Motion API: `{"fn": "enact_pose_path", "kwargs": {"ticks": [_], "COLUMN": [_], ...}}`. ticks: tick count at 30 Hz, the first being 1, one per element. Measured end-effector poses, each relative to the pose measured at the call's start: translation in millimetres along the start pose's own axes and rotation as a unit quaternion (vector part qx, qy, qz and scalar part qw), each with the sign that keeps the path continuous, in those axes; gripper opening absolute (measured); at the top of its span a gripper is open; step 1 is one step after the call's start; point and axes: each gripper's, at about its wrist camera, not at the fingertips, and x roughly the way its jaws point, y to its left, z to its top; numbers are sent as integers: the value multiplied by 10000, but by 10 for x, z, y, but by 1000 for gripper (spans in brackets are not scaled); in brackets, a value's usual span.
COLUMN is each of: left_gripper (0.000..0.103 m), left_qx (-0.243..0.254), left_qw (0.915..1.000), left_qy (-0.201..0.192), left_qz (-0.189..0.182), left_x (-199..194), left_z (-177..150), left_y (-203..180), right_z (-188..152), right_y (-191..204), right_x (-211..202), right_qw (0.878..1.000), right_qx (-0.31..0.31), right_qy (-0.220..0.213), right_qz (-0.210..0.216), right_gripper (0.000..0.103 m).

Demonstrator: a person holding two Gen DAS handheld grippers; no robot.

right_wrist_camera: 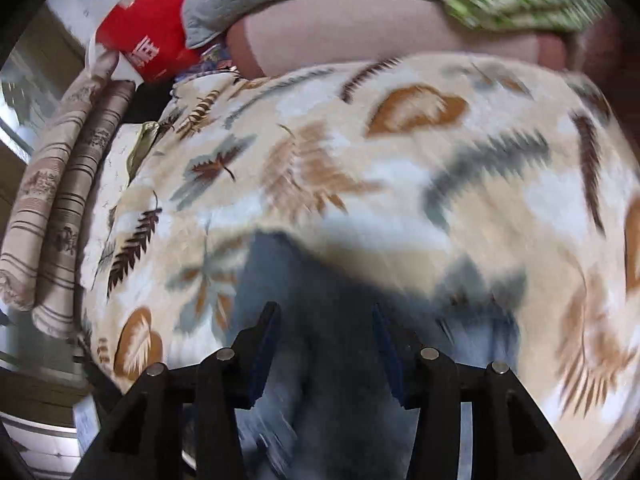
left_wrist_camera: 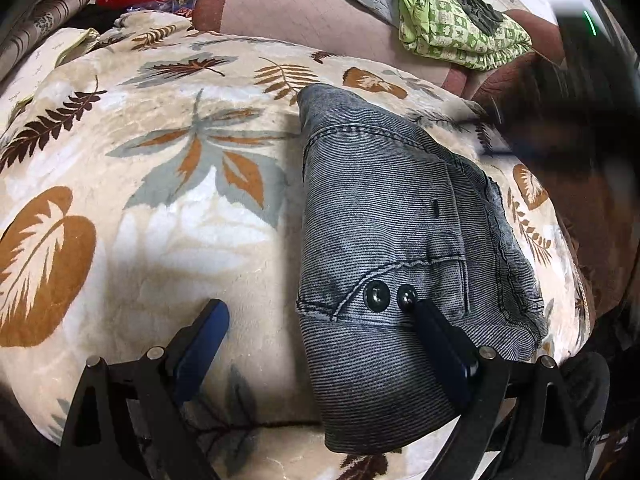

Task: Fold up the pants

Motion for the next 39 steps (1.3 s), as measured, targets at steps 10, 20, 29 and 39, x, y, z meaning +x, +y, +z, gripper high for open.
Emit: {"fn": "enact_pose_path", "kwargs": {"ticks": [10,20,29,39], "left_gripper": [95,96,96,96], "left_qx": [-41,-127,-382,-640], "left_qw": [10000,9998,9983,9978], "left_qy": [-9,98,-331,73], "left_qz": [70,93,299,184], "left_x": [-34,-58,-410,-275], "left_z": [-31,23,110,67], "left_y": [3,-3,190,278], "right_z": [-531,-1201,-1657,-1737], "right_y": [-357,-480,-553,-1129], "right_x": [-146,-99,-686,-524], "right_qw": [9994,9995,9791,9537], "right_qx": [129,116,1347,2516], "right_qy": [-91,-86,-672,-716], "right_qz": [-309,-293,1369,1481], "right_gripper": [68,72,72,72]}}
